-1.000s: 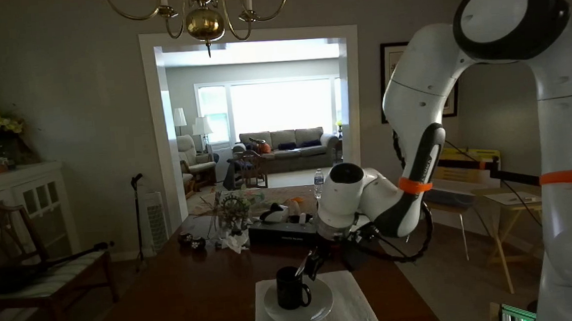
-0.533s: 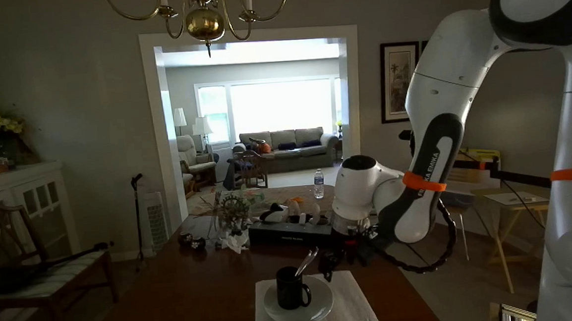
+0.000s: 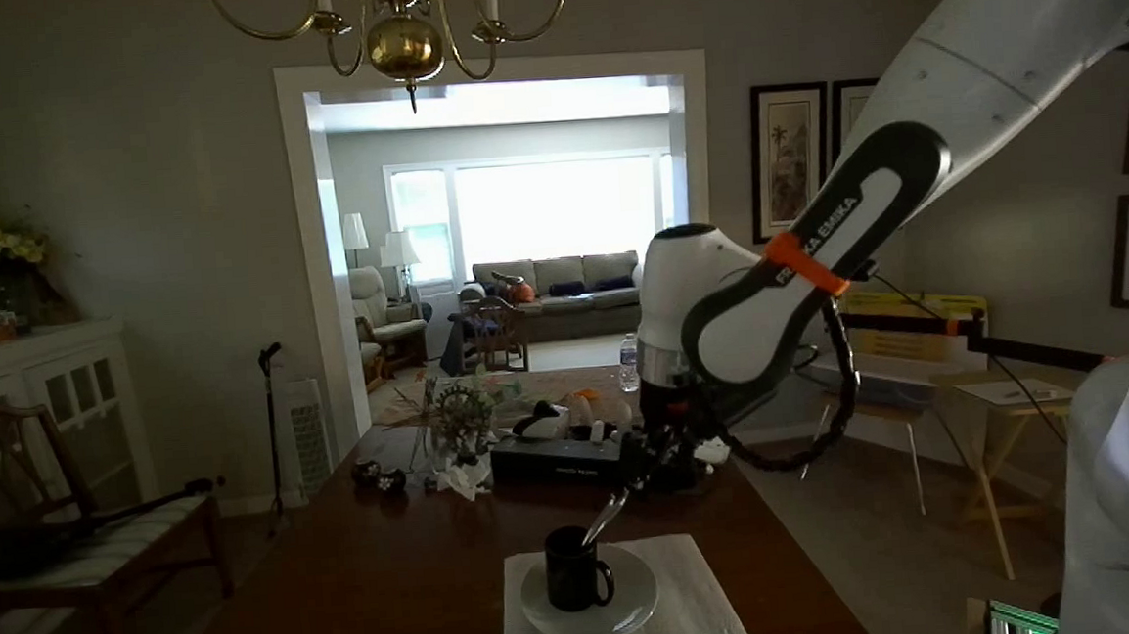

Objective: Put the silver fork in the black mug then place the mug on the white plate.

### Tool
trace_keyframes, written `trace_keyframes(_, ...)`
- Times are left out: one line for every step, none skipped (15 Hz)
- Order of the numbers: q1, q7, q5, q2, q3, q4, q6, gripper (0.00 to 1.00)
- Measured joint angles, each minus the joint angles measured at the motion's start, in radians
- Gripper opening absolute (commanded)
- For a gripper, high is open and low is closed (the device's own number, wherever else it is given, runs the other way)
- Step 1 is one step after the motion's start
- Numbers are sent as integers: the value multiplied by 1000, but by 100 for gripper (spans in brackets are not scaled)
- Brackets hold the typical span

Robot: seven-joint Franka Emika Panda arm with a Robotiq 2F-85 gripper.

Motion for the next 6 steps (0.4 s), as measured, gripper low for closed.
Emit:
trace_keyframes(-2, -43, 24, -54, -3, 13, -80, 100)
trace_keyframes(-3, -74, 39, -97, -6, 23, -134, 100)
trace_keyframes(-4, -89, 45, -129, -8, 26, -163, 100)
trace_keyframes(-5, -94, 46, -146, -8, 26, -176, 100)
trace_keyframes(-5, -96, 46, -151, -8, 25, -179, 100)
trace_keyframes(-5, -96, 46, -150, -8, 24, -179, 100)
